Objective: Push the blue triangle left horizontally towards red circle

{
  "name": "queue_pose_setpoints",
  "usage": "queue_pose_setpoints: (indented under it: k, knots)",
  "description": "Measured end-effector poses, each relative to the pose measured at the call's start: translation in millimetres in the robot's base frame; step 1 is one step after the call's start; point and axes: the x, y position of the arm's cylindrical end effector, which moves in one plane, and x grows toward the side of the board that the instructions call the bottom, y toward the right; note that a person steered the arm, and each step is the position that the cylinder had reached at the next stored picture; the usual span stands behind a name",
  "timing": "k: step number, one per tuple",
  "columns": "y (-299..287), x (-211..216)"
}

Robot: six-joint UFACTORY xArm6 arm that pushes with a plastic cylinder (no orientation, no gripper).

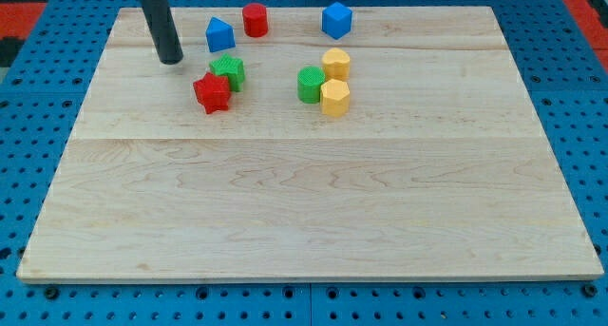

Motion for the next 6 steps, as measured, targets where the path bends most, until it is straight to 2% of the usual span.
queue_pose_setpoints:
  k: [1, 2, 4, 5, 6]
  knots:
    - [67.7, -8.0]
    - [82.2, -34.8]
    - [-8.3, -49.2]
    - [-11.2, -23.2]
    - [-12.1, -43.2]
